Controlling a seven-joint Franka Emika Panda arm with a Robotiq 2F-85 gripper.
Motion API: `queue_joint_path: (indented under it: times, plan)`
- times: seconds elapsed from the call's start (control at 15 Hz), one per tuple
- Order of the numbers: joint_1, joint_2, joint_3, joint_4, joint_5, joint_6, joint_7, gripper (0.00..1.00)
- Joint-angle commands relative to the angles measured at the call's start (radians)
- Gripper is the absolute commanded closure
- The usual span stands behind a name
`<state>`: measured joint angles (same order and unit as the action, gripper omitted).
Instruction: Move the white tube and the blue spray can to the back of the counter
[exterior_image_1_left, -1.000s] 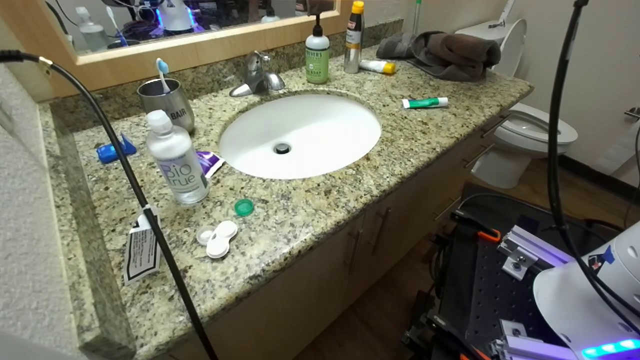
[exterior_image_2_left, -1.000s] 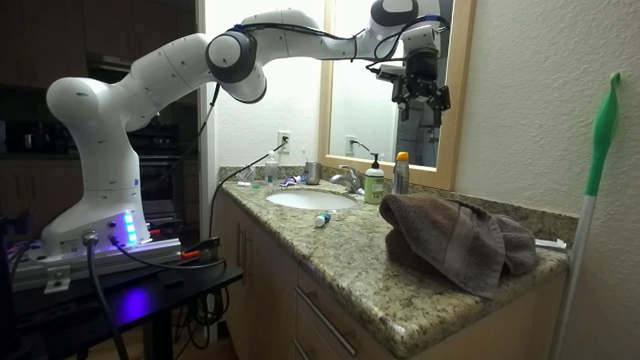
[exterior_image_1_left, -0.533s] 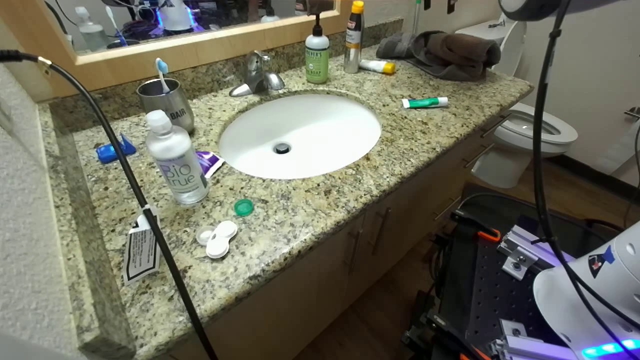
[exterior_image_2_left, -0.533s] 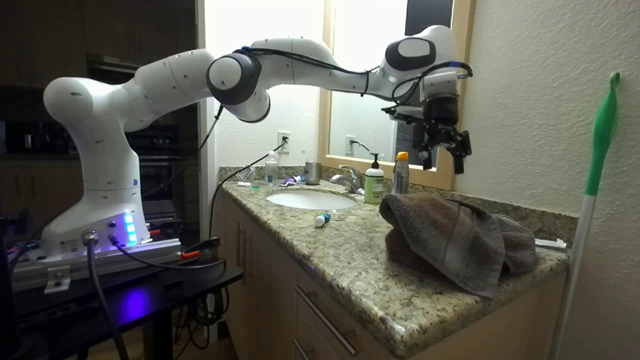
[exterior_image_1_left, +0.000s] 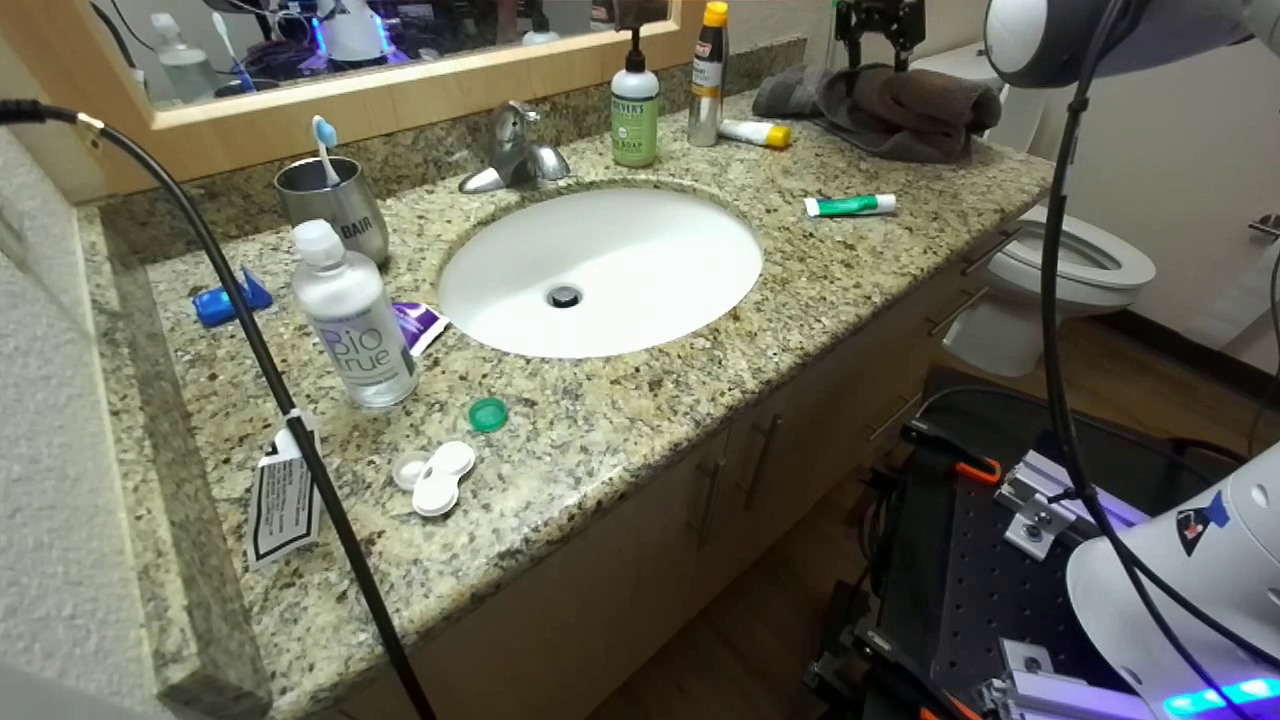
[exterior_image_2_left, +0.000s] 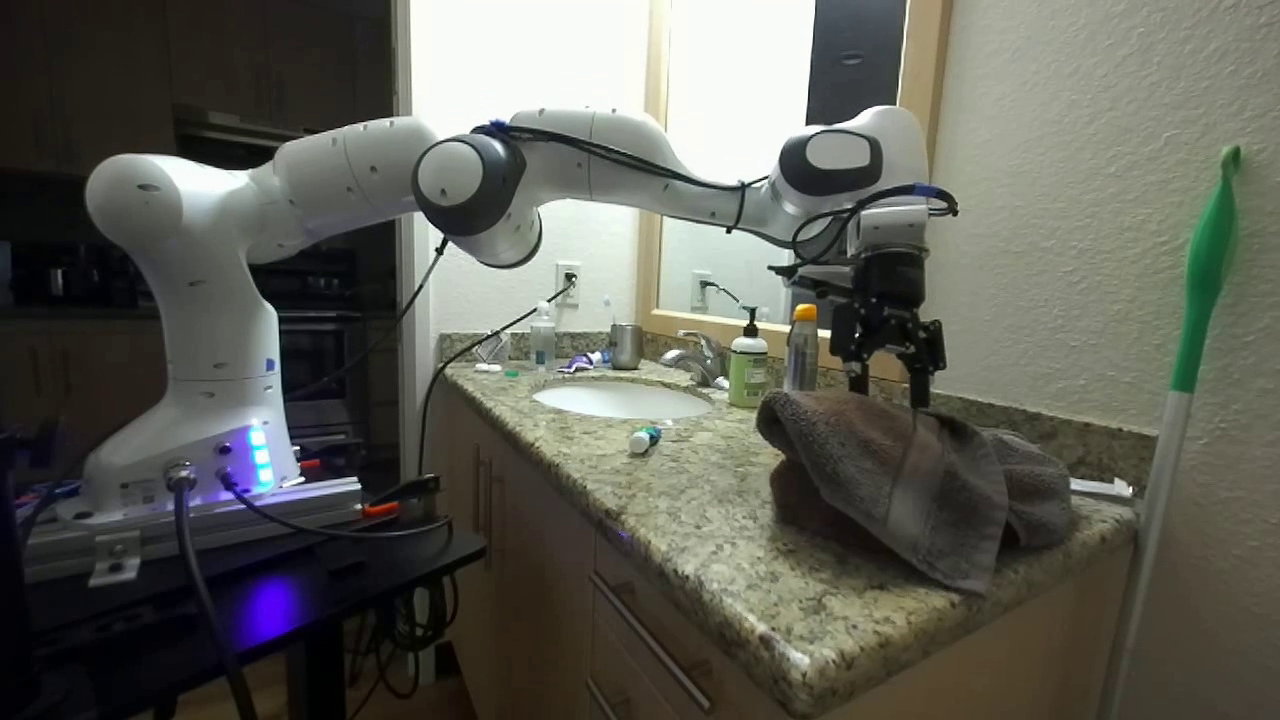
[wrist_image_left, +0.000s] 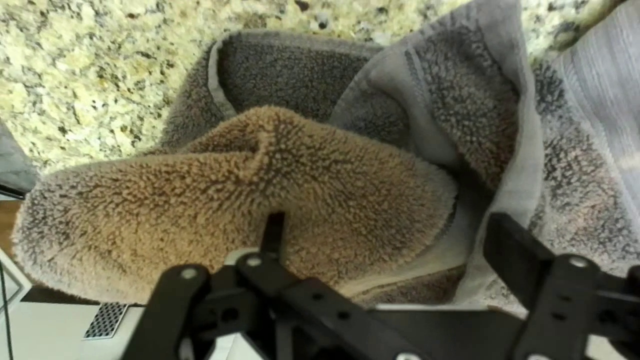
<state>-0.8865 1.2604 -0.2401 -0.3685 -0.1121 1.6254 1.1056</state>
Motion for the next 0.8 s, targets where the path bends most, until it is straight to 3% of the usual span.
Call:
queue_joint_path:
  times: [0.0, 0.27, 0.53, 0.67, 0.73]
  plan:
    - [-0.018, -0.076, 0.055, -0.025, 0.054, -0.054, -0.172, 0.0]
    - [-0.059, -0.135, 0.085, -0.023, 0.095, -0.053, -0.375, 0.0]
    - [-0.097, -0.11, 0.061, -0.034, 0.069, -0.012, -0.631, 0.0]
    - [-0.126, -0.038, 0.048, 0.052, 0.064, 0.067, -0.661, 0.0]
    - [-0.104, -0.091, 0.052, -0.004, 0.072, 0.013, -0.612, 0.0]
